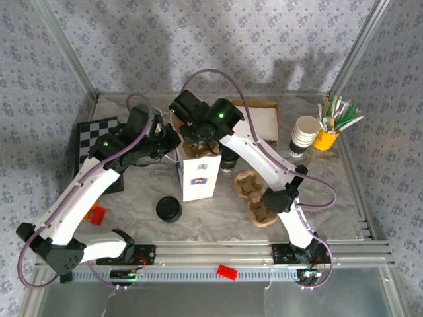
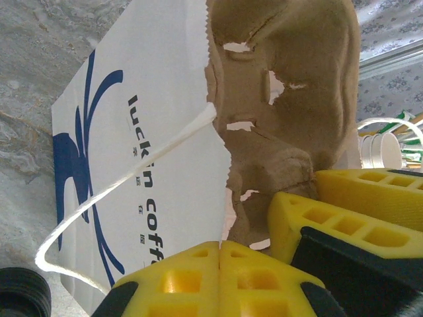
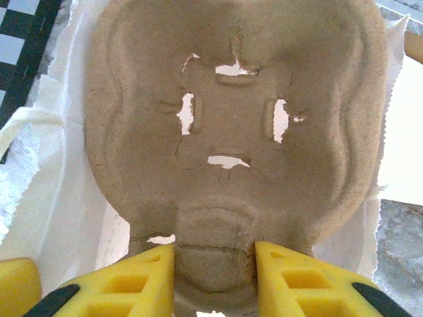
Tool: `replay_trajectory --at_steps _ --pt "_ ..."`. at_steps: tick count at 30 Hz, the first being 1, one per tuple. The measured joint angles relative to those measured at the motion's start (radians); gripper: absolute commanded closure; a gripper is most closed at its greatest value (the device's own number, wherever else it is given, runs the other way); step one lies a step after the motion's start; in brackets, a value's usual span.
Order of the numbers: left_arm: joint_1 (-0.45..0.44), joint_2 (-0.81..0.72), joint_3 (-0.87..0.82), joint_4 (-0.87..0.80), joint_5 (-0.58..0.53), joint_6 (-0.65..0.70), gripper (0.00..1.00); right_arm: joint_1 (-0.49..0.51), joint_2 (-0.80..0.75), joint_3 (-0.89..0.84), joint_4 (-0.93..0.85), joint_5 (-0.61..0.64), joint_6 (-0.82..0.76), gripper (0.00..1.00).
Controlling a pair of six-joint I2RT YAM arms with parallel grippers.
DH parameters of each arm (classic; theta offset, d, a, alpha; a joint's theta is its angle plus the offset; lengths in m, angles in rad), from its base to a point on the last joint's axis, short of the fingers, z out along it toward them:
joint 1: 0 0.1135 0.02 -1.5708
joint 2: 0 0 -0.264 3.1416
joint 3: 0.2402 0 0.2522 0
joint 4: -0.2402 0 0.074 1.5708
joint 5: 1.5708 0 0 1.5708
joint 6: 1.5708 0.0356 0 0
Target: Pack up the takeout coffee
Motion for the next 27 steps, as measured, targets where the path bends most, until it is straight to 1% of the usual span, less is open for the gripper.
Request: replay_trajectory --at_steps 5,12,19,27 --pt "0.0 -0.005 -0.003 0.0 -0.004 -0.014 1.0 0.0 -0.003 0.0 0.019 -0.011 0.02 0.69" --pt "0.007 -0.06 -0.047 0.028 -0.012 -0.052 1.0 0.0 -0.035 -0.009 0.067 -0.065 0.076 0.69" --pt "0.011 -0.088 -0.078 0.056 -0.014 -0.097 1.0 -0.003 -0.06 -0.014 0.135 -0.09 0.121 0.7" --pt "0.015 -0.095 -0.1 0.099 -0.014 -0.122 1.0 -0.02 -0.102 -0.11 0.19 -0.12 0.164 0.68"
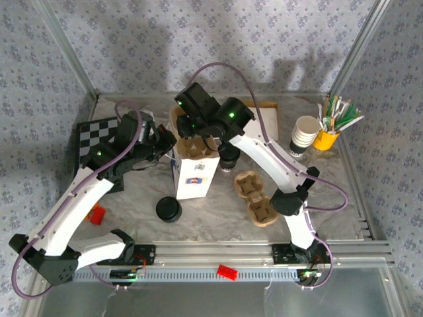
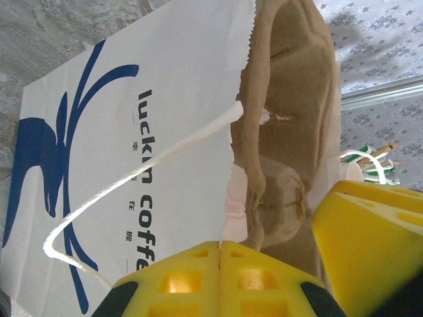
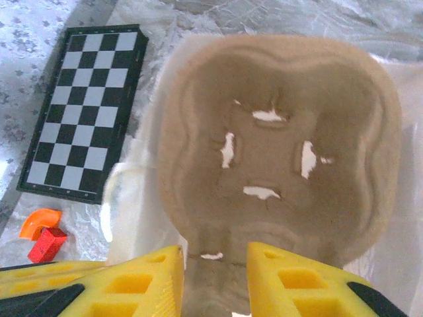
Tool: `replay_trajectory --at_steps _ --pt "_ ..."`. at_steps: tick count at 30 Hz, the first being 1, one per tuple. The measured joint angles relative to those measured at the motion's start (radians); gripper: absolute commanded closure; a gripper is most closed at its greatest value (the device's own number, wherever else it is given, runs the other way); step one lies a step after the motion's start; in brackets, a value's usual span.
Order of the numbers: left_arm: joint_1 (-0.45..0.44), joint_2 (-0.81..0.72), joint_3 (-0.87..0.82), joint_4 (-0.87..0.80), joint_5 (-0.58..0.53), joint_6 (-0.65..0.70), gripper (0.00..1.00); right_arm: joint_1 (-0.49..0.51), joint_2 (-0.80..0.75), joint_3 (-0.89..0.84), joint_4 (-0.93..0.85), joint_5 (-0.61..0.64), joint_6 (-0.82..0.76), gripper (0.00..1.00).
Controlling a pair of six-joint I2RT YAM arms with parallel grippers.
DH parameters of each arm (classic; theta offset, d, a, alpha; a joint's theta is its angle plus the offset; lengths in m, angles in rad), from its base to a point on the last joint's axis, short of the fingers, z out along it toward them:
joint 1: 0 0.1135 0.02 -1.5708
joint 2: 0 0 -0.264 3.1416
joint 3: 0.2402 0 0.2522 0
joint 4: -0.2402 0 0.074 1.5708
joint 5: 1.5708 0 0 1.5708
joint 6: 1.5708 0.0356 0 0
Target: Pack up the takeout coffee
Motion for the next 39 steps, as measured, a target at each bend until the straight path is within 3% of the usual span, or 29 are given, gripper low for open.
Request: replay_trajectory --at_steps 13,32,39 --pt "0.0 -0.005 -0.014 0.014 0.0 -0.011 1.0 0.001 -0.001 -0.006 -0.04 0.049 -0.014 0.54" --pt "0.0 -0.005 -0.016 0.018 0.004 -0.011 1.0 -0.007 0.078 0.032 -0.071 0.023 -0.049 0.53" --pt "0.001 -0.005 -0.016 0.018 0.004 -0.011 1.0 -0.013 0.082 0.037 -0.071 0.013 -0.06 0.61"
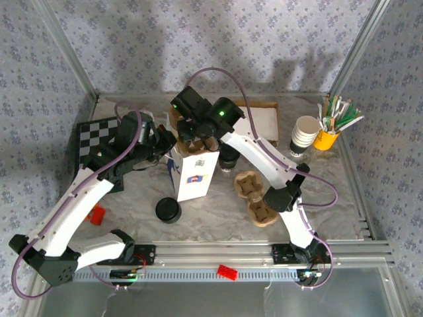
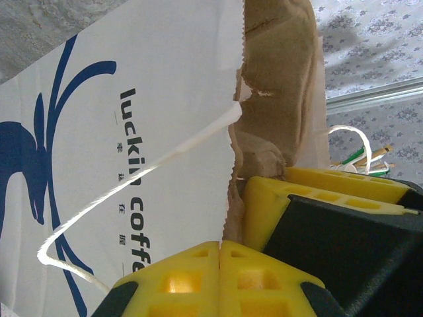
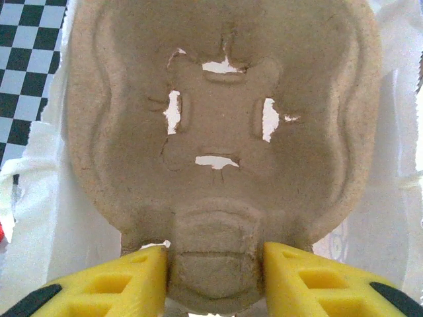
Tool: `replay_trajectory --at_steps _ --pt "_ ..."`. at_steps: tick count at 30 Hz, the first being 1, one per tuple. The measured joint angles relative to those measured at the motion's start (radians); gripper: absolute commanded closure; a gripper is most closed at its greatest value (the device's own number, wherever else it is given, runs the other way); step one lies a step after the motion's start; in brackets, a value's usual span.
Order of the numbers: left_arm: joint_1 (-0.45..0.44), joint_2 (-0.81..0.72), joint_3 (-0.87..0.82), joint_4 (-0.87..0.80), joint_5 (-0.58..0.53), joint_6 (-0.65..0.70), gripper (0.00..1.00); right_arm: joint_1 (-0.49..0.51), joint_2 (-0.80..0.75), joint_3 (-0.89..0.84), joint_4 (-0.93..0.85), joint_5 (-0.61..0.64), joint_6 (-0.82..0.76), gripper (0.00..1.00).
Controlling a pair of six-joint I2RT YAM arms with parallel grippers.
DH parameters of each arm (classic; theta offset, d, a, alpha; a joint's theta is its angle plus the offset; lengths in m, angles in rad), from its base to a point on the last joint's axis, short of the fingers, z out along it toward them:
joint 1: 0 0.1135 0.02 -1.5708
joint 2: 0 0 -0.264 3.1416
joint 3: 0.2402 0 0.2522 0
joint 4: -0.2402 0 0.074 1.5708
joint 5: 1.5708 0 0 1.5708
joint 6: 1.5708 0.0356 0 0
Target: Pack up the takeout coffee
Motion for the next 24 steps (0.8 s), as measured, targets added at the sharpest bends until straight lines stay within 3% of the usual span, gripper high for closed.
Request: replay_trajectory --at_steps 6,24 --pt "0.006 0.0 0.0 0.0 0.002 0.0 1.0 -0.002 0.001 -0.017 0.003 -0.001 0.001 0.67" --pt "0.047 -0.01 -0.016 0.012 0.075 -0.011 1.0 -0.011 0.001 -0.053 0.099 0.1 -0.004 0.67"
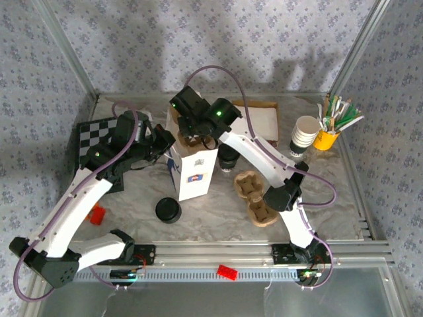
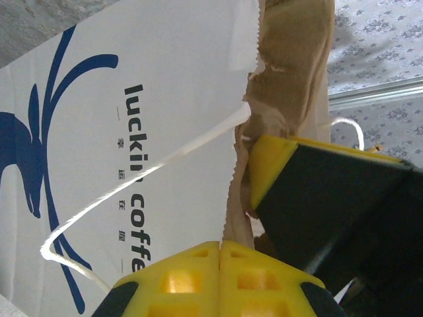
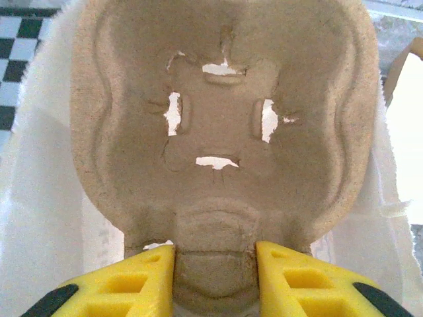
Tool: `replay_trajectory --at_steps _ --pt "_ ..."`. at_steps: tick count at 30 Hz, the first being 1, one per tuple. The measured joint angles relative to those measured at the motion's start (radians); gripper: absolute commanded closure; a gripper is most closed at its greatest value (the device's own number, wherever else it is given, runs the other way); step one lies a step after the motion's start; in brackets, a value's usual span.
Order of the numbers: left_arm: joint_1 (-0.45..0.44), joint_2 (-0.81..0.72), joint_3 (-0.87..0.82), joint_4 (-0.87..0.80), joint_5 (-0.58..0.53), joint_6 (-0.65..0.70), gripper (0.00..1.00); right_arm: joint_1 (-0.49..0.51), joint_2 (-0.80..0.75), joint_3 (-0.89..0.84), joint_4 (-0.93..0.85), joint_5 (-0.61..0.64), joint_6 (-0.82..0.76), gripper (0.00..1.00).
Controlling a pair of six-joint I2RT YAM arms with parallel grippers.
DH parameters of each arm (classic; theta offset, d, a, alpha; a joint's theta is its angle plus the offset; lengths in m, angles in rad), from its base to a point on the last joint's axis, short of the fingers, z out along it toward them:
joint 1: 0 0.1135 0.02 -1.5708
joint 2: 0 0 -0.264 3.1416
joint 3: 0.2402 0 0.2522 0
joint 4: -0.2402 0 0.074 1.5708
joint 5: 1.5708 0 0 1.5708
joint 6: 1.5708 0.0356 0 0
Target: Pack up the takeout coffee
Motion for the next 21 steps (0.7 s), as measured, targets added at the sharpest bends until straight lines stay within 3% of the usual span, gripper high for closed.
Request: replay_trajectory --at_steps 10,21 --pt "0.032 -0.001 -0.035 0.038 0.045 -0.023 1.0 0.012 0.0 -0.063 0.061 -0.011 0.005 0.67" --pt "0.033 -0.002 -0.037 0.016 -0.005 0.013 1.0 0.03 -0.074 -0.154 0.053 -0.005 0.032 0.67"
